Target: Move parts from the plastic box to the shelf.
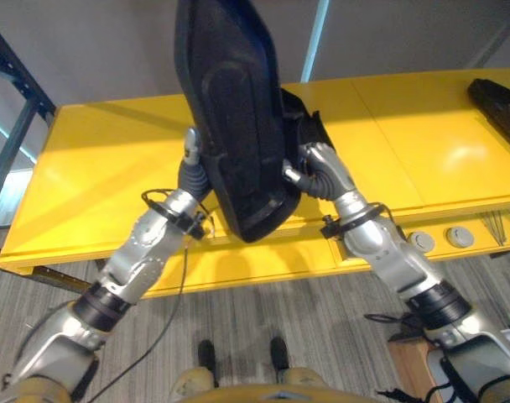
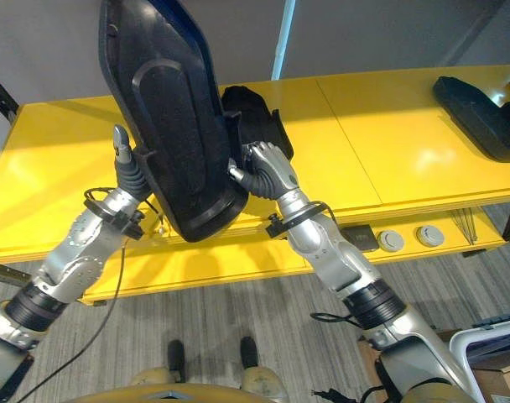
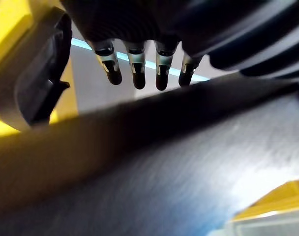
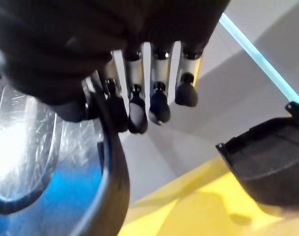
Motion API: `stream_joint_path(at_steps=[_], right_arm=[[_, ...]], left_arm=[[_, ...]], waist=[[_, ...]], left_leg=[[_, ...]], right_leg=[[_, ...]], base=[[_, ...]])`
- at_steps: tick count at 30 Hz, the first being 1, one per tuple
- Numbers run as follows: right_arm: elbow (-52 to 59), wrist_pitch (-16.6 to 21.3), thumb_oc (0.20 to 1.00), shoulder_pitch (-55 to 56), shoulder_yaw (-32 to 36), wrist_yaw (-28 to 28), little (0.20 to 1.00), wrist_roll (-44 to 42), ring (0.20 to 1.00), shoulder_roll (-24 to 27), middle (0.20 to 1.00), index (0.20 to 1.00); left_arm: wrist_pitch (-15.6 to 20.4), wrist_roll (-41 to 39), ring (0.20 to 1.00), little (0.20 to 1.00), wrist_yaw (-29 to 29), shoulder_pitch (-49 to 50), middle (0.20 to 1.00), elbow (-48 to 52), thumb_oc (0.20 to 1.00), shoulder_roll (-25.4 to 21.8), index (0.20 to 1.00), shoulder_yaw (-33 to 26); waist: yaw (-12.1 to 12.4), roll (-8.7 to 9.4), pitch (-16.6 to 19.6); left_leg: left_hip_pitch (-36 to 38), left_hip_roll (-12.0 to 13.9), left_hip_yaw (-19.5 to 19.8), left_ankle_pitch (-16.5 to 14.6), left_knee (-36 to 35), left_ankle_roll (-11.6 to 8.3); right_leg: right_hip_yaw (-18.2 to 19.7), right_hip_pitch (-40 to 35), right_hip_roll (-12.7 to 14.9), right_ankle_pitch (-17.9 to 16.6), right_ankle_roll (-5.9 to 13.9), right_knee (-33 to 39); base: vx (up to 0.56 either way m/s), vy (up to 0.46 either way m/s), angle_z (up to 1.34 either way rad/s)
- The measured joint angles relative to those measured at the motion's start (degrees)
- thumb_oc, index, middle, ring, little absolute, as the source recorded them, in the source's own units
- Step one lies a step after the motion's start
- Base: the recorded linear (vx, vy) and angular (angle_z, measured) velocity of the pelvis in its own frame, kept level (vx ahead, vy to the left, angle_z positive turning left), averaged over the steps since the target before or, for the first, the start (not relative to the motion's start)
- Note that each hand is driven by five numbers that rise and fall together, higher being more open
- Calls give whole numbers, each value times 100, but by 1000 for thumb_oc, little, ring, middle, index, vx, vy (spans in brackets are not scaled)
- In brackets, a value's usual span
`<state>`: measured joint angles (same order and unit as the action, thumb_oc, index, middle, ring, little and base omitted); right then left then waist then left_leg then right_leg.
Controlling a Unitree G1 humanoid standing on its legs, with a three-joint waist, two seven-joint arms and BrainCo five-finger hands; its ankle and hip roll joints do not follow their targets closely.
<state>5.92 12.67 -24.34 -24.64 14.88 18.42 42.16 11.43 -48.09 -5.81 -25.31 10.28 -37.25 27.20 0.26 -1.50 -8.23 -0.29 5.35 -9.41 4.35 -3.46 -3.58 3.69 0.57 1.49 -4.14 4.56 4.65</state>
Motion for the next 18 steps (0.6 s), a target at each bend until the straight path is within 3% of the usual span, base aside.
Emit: stream_joint_path(at_steps=[8,10,11,12,13,14,16,17,18], right_arm=[[20,255,200,191,77,-188,200,0,200,400,200,200],[33,277,200,386,81,-189,200,-1,200,396,200,200],[38,293,200,441,80,-189,200,-1,200,392,200,200],[41,319,200,487,80,-190,200,-1,200,394,200,200],[37,331,200,501,99,-187,200,-5,200,408,200,200],[37,334,200,502,108,-189,200,-5,200,382,200,200],[42,337,200,501,153,-187,200,-6,200,316,200,200],[51,341,200,502,164,-189,200,-6,200,322,200,200],[93,340,200,532,241,-187,200,-5,200,272,200,200]], left_arm=[[-6,621,1000,1000,-79,322,1000,53,1000,-263,1000,-53],[-10,998,639,639,-81,566,639,94,639,-553,639,-47],[-10,1019,567,567,-81,642,567,165,567,-635,567,-49],[-11,1021,200,200,-84,700,200,218,200,-661,200,-46],[-8,1024,200,200,-79,729,200,247,200,-643,200,-76],[-8,1072,200,200,-72,759,200,243,200,-636,200,-124],[-8,1196,200,200,-6,770,200,180,200,-550,200,-212],[-11,1230,200,200,41,775,200,154,200,-527,200,-215],[-12,1280,200,200,105,903,200,83,200,-460,200,-268]], waist=[[36,-351,126],[70,-452,112],[88,-487,98],[103,-489,96],[198,-568,81],[238,-536,42],[317,-253,-136],[335,-167,-184],[363,-185,-187]], left_leg=[[98,46,33,-33,69,-47],[116,78,111,-81,166,-115],[88,102,145,-124,255,-178],[37,107,160,-149,348,-212],[-66,156,182,-195,530,-294],[-240,109,299,-196,840,-333],[-776,-121,592,178,1672,-657],[-895,-192,681,264,1860,-678],[-927,-162,726,43,2012,-512]], right_leg=[[-85,-161,-39,110,-40,1],[-119,-240,-66,160,-120,-3],[-127,-231,-83,189,-142,-64],[-111,-181,-68,218,-178,-118],[-167,-90,-124,317,-197,-343],[-145,103,-103,455,-255,-586],[-117,357,176,611,-292,-1001],[-121,344,312,607,-295,-1006],[-137,306,380,605,-297,-960]], base=[[72,-86,5],[30,-76,7],[18,-46,5],[-17,-102,5],[-40,-124,6],[-61,-78,9],[-6,-10,9],[29,28,6],[48,74,2]])
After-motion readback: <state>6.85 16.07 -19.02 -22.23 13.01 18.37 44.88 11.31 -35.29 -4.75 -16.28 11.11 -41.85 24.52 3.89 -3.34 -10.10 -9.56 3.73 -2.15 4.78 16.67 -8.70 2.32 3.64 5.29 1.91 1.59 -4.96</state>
